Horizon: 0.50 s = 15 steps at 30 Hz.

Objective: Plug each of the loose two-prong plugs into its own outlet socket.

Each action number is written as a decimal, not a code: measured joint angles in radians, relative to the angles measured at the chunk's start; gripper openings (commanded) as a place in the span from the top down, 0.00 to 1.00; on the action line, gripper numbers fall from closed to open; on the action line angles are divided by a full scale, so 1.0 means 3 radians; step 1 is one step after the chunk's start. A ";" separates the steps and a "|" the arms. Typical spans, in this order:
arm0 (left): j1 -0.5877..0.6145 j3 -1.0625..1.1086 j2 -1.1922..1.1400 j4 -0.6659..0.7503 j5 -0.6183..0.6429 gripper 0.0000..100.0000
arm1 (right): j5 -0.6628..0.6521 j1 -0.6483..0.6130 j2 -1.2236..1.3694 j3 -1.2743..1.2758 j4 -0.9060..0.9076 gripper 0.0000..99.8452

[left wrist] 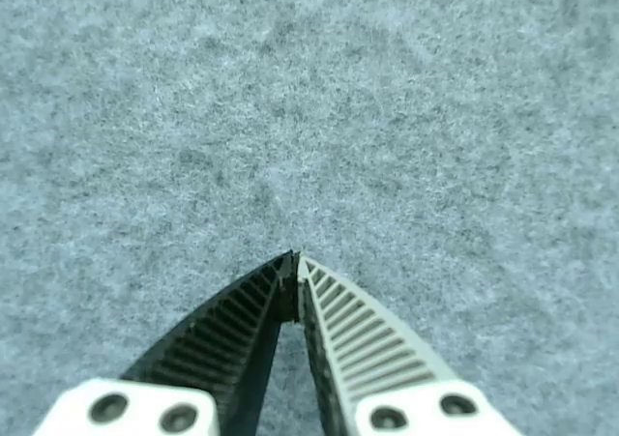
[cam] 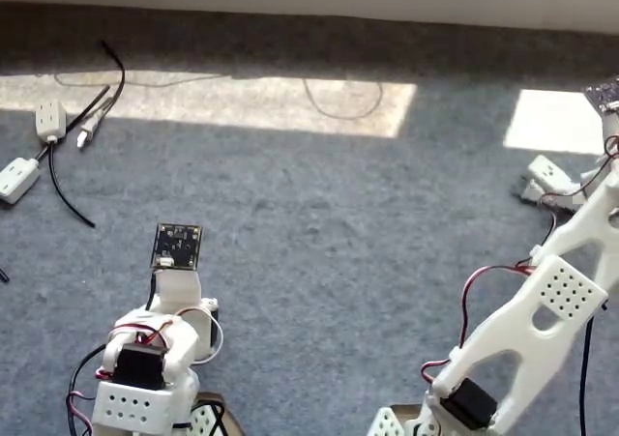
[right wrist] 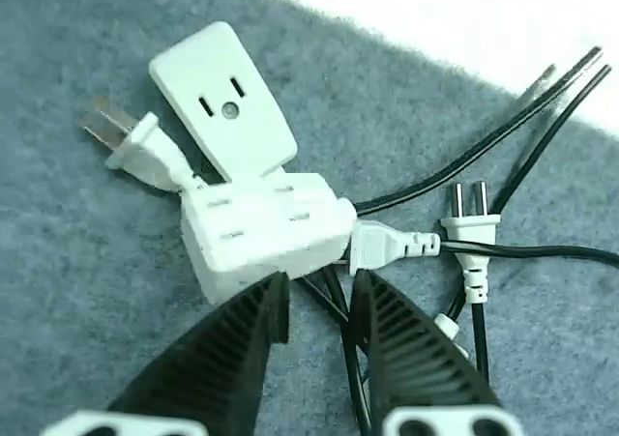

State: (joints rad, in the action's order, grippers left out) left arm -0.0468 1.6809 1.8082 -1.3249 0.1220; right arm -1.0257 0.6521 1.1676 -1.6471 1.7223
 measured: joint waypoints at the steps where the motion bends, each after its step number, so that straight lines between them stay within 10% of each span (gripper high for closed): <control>1: 0.0000 0.0000 0.0000 0.0000 0.0000 0.99 | 0.0020 -0.0015 0.0000 0.0000 0.0000 0.89; 15: 0.0000 0.0000 0.0000 0.0000 0.0000 0.99 | 0.0394 -0.0113 -0.0005 0.0051 0.0000 0.88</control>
State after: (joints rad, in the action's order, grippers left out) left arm -0.0468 1.6809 1.8082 -1.3249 0.1220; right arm -0.9076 0.6183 1.1661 -1.6318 1.7223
